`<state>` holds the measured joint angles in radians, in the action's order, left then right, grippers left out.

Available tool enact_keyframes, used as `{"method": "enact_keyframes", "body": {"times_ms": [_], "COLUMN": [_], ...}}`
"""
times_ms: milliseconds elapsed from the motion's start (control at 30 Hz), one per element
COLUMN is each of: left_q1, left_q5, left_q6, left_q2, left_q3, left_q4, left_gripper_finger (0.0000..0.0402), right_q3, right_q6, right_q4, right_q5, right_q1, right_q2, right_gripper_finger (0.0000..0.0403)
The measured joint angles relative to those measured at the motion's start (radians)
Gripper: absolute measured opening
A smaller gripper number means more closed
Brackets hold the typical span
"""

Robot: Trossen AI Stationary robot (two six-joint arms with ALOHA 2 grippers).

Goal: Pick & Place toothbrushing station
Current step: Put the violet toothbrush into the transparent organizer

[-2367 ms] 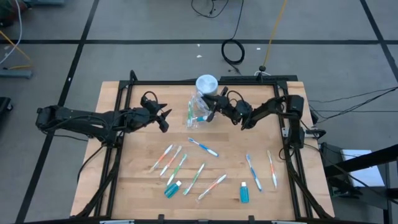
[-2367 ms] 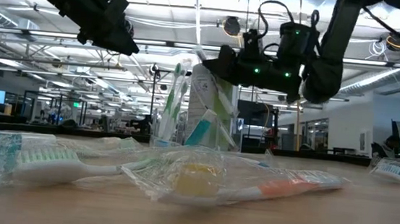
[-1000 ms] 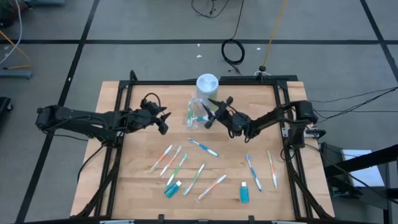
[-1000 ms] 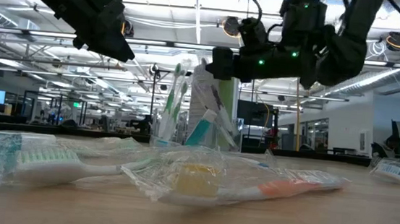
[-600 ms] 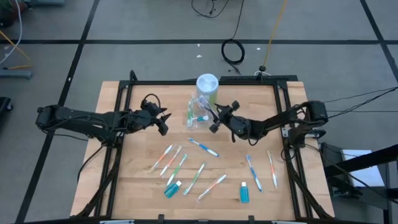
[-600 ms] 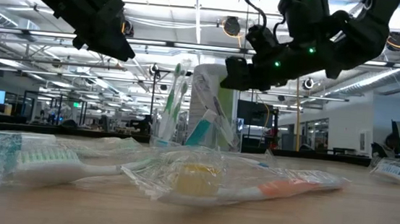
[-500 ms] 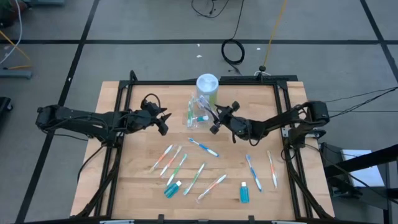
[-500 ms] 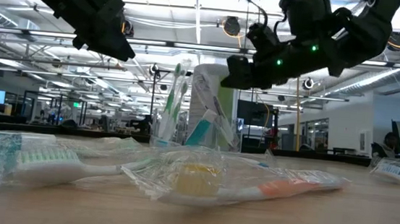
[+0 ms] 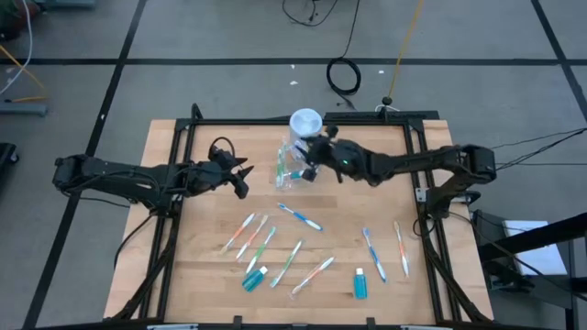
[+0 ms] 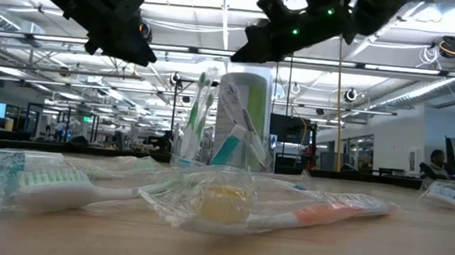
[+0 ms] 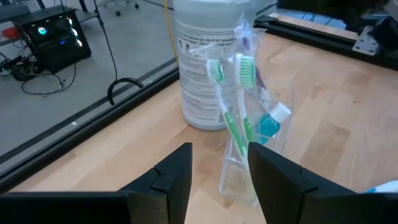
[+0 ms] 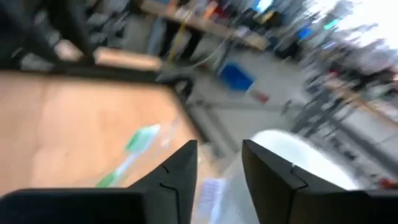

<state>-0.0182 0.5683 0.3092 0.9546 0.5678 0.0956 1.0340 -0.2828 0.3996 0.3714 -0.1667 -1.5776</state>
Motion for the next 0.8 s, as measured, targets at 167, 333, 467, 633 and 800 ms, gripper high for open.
{"method": "enact_keyframes", "body": {"times_ms": [167, 333, 467, 633, 800], "left_q1": [-0.001, -0.001, -0.001, -0.001, -0.001], "left_q5": [0.008, 0.008, 0.008, 0.008, 0.008], "left_q6": [0.000, -0.016, -0.018, -0.015, -0.015], "left_q2": [0.000, 0.000, 0.000, 0.000, 0.000], "left_q3": [0.000, 0.000, 0.000, 0.000, 0.000], "left_q4": [0.000, 0.001, 0.001, -0.002, -0.002], "left_gripper_finger": [0.0163, 0.0163, 0.0163, 0.0163, 0.0163], "right_q3": [0.008, -0.035, -0.076, -0.093, -0.095], "right_q6": [0.145, 0.249, 0.275, 0.292, 0.296], "right_q4": [-0.118, -0.114, -0.036, 0.042, 0.063], "right_q5": [0.031, 0.047, 0.036, -0.054, -0.036], "right_q1": [-0.006, -0.016, -0.037, -0.057, -0.076], "right_q2": [-0.013, -0.011, -0.043, -0.069, -0.092], "right_gripper_finger": [0.0086, 0.0099, 0.0117, 0.0130, 0.0132]}}
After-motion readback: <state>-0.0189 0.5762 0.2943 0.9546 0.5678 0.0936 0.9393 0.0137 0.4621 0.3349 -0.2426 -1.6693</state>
